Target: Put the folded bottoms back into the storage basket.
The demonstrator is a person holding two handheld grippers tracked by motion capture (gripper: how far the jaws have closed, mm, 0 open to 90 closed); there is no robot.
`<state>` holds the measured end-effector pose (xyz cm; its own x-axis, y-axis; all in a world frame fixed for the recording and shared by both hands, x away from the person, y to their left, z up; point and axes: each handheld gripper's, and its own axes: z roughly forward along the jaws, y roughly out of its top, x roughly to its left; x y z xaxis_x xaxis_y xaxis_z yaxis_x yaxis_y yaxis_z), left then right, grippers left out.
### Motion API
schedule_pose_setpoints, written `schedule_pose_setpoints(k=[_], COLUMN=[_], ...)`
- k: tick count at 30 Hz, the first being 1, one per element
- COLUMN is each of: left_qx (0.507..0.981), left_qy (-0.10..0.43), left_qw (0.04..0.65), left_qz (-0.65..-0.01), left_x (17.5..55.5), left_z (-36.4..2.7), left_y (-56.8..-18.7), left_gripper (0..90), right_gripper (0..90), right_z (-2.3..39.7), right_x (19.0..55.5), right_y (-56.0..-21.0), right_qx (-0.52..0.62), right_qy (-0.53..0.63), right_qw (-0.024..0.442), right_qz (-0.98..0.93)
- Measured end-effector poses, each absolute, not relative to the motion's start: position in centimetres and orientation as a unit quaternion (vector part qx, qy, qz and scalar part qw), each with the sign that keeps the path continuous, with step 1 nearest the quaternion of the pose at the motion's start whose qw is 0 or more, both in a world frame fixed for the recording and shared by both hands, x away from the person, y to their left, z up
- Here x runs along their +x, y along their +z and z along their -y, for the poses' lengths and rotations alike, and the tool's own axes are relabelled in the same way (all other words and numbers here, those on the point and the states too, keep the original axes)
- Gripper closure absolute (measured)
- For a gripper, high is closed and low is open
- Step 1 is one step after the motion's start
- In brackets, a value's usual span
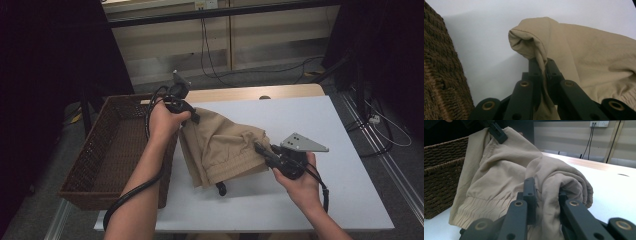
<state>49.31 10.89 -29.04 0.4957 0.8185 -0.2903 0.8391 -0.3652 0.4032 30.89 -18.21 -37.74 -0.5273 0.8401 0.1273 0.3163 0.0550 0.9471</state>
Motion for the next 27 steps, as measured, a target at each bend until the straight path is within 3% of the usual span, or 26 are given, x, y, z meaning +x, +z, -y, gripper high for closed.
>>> schedule_pose_setpoints(k=[27], left_qx=[0.829], left_qy=[-0.012], left_qw=[0.245], left_qz=[-0.502], left_x=[49.7], left_z=[-11.8], left_y=[-24.9], left_gripper=[86.0], right_gripper=[79.8], right_z=[16.8], right_x=[31.5], right_y=[-35.7], right_qx=[0.406], right_qy=[0.561], right_qw=[0.251], right_qz=[-0.676])
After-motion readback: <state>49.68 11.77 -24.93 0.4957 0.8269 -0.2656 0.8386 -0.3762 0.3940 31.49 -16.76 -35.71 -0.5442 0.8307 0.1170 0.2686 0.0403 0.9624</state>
